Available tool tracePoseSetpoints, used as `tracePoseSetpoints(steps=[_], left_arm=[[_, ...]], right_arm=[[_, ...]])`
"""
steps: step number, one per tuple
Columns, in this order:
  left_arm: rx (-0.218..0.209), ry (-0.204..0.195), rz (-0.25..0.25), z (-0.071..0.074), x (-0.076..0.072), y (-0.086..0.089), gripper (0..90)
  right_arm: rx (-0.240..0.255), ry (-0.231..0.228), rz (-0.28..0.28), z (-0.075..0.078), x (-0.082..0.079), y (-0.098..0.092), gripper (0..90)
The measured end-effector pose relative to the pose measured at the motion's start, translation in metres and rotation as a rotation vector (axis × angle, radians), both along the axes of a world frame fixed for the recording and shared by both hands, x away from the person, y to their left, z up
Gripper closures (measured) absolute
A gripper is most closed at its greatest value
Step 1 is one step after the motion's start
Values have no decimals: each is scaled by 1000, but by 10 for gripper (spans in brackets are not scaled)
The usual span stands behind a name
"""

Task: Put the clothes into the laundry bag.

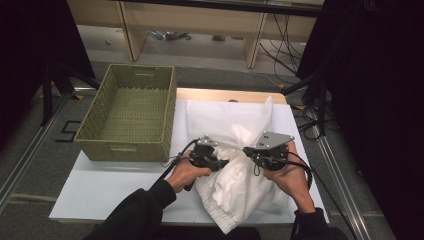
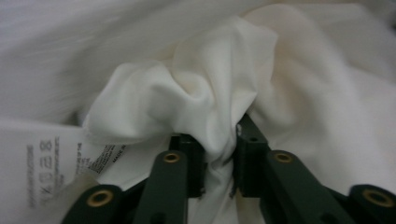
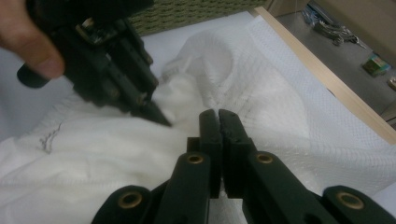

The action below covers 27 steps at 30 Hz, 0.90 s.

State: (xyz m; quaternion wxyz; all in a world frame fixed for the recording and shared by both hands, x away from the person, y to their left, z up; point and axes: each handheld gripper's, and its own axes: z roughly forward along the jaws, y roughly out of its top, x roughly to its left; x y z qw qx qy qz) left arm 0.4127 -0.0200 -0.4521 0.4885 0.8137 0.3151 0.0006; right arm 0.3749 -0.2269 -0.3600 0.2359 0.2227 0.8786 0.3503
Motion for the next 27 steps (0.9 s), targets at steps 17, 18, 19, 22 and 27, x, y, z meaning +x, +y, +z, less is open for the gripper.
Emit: tracePoseSetpoints(steps=[17,18,19,22,27], left_arm=[[107,-53,144,34,2,22,329],[113,-55,127,39,-5,29,311],[118,-51,115,42,-11,33,287],[108,-16,60,42,-34,44,220],[144,-1,-42,21,-62,30,161]], right_arm=[[13,0,-10,3,-4,-8,900],[13,2,-11,3,-4,-8,899],[9,-1,-11,3,-4,-8,899],[10,-1,-11,4,-4,-6,899],[5,5,-19,3,-4,-4,899]])
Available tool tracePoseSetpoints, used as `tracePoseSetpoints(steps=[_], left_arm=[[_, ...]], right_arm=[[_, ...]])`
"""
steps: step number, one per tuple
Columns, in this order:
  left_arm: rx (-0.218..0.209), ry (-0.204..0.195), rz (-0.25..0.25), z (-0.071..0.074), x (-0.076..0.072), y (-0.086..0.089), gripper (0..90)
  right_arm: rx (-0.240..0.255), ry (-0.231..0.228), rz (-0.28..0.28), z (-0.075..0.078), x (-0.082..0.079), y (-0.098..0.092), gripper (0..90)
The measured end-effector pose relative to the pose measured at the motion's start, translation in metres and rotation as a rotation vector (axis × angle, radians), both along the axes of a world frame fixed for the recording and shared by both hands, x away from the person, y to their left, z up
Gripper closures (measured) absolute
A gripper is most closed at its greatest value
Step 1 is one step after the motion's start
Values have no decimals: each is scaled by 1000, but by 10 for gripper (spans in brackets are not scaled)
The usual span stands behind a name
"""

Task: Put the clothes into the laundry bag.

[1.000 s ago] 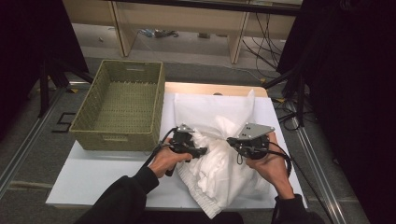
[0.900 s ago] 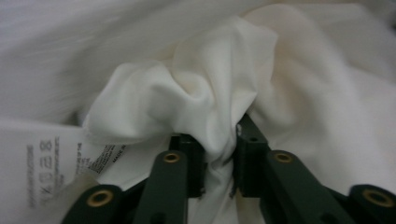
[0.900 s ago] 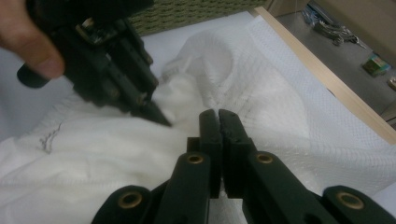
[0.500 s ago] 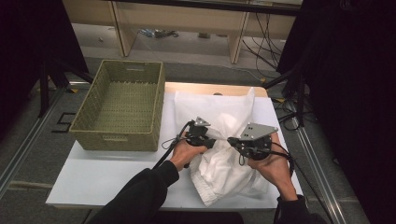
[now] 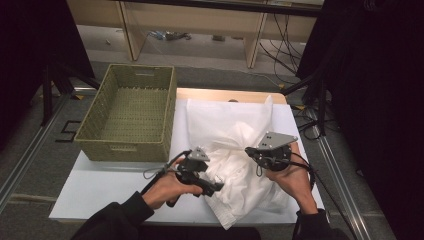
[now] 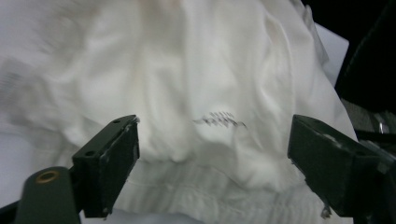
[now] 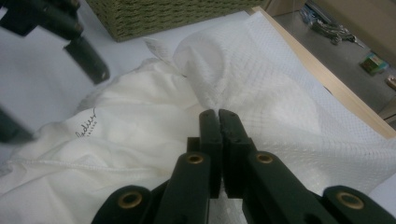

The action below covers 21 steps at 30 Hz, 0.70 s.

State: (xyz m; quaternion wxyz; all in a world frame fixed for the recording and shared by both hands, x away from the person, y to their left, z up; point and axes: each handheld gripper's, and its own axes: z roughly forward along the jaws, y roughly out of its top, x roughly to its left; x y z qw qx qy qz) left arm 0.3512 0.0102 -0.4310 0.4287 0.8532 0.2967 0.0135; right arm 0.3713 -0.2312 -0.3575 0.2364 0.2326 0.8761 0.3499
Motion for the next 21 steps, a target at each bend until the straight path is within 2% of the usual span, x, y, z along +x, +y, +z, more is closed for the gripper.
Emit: tracePoseSetpoints(steps=[3,5,7,8,9,10,11,13,14,15,17,18,19,20,21], left_arm=[[0,19,-28,-12,0,-19,159],[-1,16,-21,-20,6,-31,152],[-19,39,2,-28,16,-43,160],[-36,53,8,-31,21,-48,199],[-36,42,-1,-32,24,-52,296],[-23,2,-17,-31,26,-54,429],[-32,-11,-25,-30,28,-56,575],[-99,24,11,-26,37,-55,756],[-122,22,27,-24,40,-54,797],[-146,9,49,-21,45,-52,812],[-163,-42,104,-13,56,-51,819],[-158,-63,129,-11,63,-51,820],[-148,-88,182,-11,73,-52,819],[-150,-89,224,-13,79,-52,817],[-169,-60,275,-16,86,-51,813]], right_arm=[[-3,-4,13,-1,1,1,899],[-5,-6,11,-1,1,1,899],[-9,-11,13,-1,1,1,899],[-5,-6,16,-1,0,1,899],[-4,-6,15,-1,0,1,899],[-3,-4,19,-1,0,1,899],[-5,-4,29,-1,0,1,899],[13,4,21,0,-1,1,899],[6,-5,25,1,-1,0,899],[14,1,27,2,-2,0,899],[16,1,31,5,-4,1,900],[15,-9,31,6,-4,1,900],[20,-6,32,8,-5,1,899],[20,-9,35,9,-6,2,900],[19,-12,35,10,-6,2,899]])
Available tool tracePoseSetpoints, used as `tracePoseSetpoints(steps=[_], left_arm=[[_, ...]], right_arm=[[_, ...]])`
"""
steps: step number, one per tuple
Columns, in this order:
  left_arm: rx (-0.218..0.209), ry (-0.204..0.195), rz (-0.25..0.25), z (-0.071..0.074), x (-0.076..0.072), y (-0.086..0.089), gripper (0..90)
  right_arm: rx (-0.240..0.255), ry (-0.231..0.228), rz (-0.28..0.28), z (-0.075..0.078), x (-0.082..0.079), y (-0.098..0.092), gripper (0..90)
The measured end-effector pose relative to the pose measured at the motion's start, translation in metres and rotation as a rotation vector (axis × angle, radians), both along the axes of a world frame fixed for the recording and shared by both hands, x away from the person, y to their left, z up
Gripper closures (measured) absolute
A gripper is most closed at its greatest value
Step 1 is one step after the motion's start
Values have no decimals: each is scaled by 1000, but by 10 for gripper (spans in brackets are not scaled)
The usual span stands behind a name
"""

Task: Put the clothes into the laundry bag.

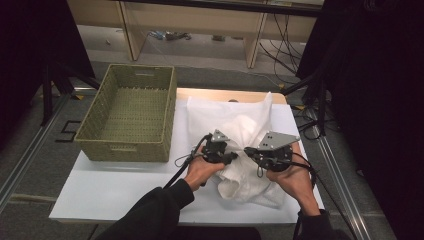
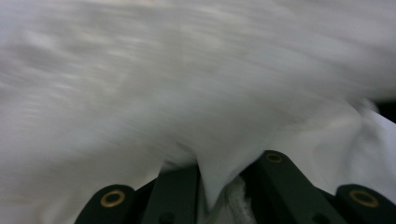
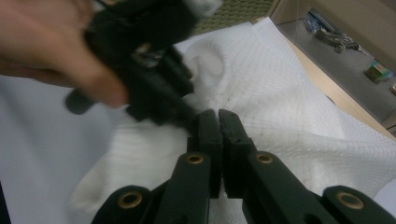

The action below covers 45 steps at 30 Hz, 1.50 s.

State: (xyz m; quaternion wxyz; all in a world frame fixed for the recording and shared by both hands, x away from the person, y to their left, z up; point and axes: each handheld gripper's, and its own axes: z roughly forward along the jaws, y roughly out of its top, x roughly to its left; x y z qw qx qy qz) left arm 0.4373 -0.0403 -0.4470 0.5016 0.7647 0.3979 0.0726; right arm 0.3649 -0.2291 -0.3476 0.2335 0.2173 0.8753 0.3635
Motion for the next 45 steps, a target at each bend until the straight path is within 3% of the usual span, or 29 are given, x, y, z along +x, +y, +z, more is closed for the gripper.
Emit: tracePoseSetpoints(steps=[1,2,4,7,8,12,16,19,21,22,23,24,26,28,29,30,32,33,34,36,37,39,41,42,45], left_arm=[[-14,27,29,-3,4,0,803],[-1,28,27,-5,5,-1,779],[59,46,-37,-3,-3,-1,655],[131,19,-89,6,-21,5,393],[155,10,-106,10,-27,9,346],[232,-20,-169,18,-52,33,206],[264,7,-164,2,-55,42,150],[268,44,-132,-16,-40,32,131],[245,67,-109,-22,-34,22,141],[259,61,-152,-21,-31,17,210],[273,41,-177,-20,-28,14,358],[266,48,-182,-19,-26,10,477],[221,47,-184,-16,-23,5,618],[174,45,-190,-11,-23,1,682],[95,48,-147,-7,-25,-4,701],[71,33,-156,0,-26,-6,716],[31,4,-145,11,-24,-8,722],[35,-32,-134,16,-19,-9,723],[40,-37,-110,16,-11,-8,723],[67,-17,-45,8,4,-6,722],[52,1,-14,3,9,-6,718],[74,7,12,-6,15,-5,701],[67,28,3,-7,13,-4,645],[85,41,-26,-4,7,-3,588],[141,12,-61,7,-10,5,386]], right_arm=[[-4,-1,3,0,0,0,900],[-11,-2,-2,0,0,0,900],[-13,6,-18,-3,1,-2,900],[-12,7,-23,-7,4,-7,899],[-10,12,-27,-7,4,-8,899],[-17,10,-26,-7,4,-8,899],[-20,16,-25,-10,5,-5,899],[-27,20,-21,-12,6,-2,899],[-33,25,-19,-14,6,0,899],[-37,23,-16,-15,6,0,899],[-36,29,-12,-15,6,0,900],[-35,40,-14,-16,6,0,899],[-34,41,-19,-16,6,-1,899],[-30,31,-15,-15,6,-3,900],[-27,32,-14,-14,6,-4,899],[-25,28,-16,-13,5,-4,899],[-15,23,-20,-9,3,-6,900],[-13,14,-20,-7,3,-6,899],[-13,10,-16,-4,2,-7,900],[-9,9,-18,-2,0,-8,900],[-9,15,-21,-3,0,-8,899],[-20,14,-17,-5,0,-8,899],[-29,30,-21,-10,1,-7,899],[-27,30,-20,-12,2,-7,899],[-27,35,-27,-13,3,-10,899]])
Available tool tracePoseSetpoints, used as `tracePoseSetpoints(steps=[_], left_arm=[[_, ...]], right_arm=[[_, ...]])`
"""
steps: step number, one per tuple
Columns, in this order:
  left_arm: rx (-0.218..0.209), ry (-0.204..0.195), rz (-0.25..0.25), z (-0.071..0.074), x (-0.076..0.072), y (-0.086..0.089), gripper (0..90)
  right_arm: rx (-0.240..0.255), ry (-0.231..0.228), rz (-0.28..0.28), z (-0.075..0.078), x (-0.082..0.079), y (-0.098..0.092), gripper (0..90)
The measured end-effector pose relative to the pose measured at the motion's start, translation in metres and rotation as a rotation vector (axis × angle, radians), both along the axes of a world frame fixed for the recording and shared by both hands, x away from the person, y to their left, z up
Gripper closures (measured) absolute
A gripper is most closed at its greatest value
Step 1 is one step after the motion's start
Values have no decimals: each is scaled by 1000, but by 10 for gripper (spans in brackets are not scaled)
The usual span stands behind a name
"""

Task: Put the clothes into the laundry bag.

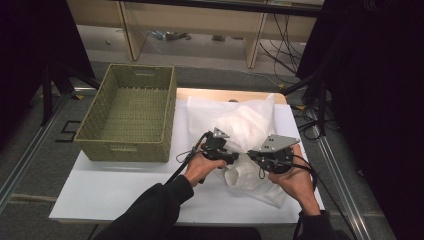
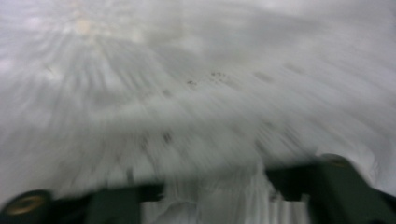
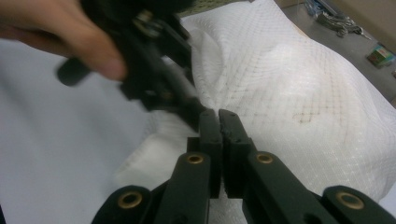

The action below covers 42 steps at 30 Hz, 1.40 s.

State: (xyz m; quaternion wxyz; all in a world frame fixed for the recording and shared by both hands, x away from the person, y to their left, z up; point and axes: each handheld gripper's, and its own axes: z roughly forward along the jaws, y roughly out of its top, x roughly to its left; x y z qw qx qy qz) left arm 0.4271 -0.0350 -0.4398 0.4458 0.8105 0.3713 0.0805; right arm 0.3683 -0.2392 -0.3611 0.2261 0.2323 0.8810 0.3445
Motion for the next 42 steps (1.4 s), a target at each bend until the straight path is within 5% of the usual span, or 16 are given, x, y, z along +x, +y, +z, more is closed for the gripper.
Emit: tracePoseSetpoints(steps=[4,6,8,9,12,13,15,16,19,21,25,27,31,34,37,42], left_arm=[[52,-12,-108,13,-28,15,229],[62,66,-198,11,-44,17,201],[97,35,-230,7,-53,15,174],[137,31,-260,3,-54,11,166],[147,60,-234,-10,-49,-4,157],[120,65,-210,-14,-48,-11,151],[202,60,-259,-19,-40,-17,150],[188,91,-218,-22,-41,-21,149],[246,55,-191,-26,-28,-25,245],[221,57,-168,-29,-20,-24,486],[121,71,-121,-26,-4,-18,722],[35,65,-45,-19,1,-17,733],[-35,-14,49,0,21,-12,736],[-18,-37,104,-5,34,-14,727],[17,32,117,-22,37,-17,652],[88,-6,42,-12,7,-3,348]], right_arm=[[-3,-3,-6,1,0,-1,899],[3,9,-18,1,0,0,899],[0,6,-7,0,1,0,899],[-1,4,-1,-1,2,1,899],[-5,10,-6,-2,1,3,899],[-4,17,-17,-1,0,2,899],[5,20,-20,-2,0,3,899],[-5,7,-4,-2,2,1,899],[5,12,1,-4,3,-1,899],[9,26,-10,-5,2,-2,899],[3,29,-8,-4,2,-1,899],[3,13,0,-5,3,0,899],[7,9,2,-4,2,-1,899],[12,11,-7,-2,2,-1,899],[5,17,-4,-6,4,-2,899],[1,41,-9,-12,4,-4,899]])
